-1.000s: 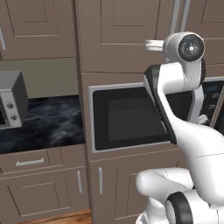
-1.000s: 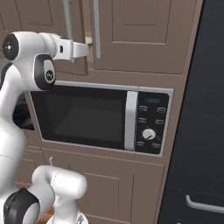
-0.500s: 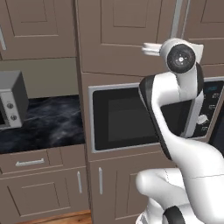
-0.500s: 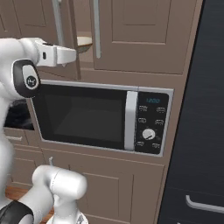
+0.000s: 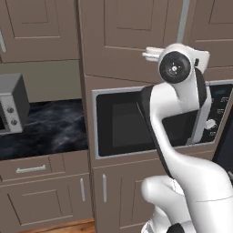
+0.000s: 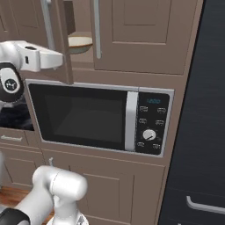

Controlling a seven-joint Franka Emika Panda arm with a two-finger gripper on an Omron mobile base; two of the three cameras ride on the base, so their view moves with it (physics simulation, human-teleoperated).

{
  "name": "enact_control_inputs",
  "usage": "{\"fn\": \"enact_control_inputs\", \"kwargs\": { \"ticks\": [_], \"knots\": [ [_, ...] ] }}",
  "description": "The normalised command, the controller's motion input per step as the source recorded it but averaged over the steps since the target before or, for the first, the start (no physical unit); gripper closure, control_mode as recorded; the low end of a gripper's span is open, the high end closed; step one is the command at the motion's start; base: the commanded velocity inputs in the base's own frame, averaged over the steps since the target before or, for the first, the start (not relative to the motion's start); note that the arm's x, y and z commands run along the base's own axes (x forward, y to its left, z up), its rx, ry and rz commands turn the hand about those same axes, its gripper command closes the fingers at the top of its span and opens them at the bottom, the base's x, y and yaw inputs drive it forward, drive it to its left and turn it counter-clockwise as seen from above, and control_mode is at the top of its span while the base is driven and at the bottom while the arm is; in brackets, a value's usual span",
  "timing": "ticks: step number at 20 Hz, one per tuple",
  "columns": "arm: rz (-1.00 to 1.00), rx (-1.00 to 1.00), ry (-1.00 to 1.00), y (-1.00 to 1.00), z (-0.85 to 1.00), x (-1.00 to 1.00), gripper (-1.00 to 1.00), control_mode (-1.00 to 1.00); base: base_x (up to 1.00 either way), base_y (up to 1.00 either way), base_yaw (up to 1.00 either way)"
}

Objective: Move the bowls from the cabinet to the plates on the dining table.

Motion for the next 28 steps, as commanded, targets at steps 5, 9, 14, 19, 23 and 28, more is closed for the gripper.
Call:
{"fn": "enact_control_inputs", "kwargs": {
  "ticks": [5,9,14,19,23,28],
  "knots": [
    [-0.1,0.0,0.0,0.34,0.0,-0.18,1.0,-1.0,0.0,0.0,0.0],
    [-0.09,0.0,0.0,0.37,0.0,-0.26,1.0,-1.0,0.0,0.0,0.0],
    [-0.08,0.0,0.0,0.37,0.0,-0.3,1.0,-1.0,0.0,0.0,0.0],
    [-0.08,0.0,0.0,0.36,0.0,-0.3,1.0,-1.0,0.0,0.0,0.0],
    [-0.08,0.0,0.0,0.39,0.0,-0.27,1.0,-1.0,0.0,0.0,0.0],
    [-0.04,0.0,-0.01,0.37,-0.01,-0.22,-1.0,-1.0,0.0,0.0,0.0]
  ]
}}
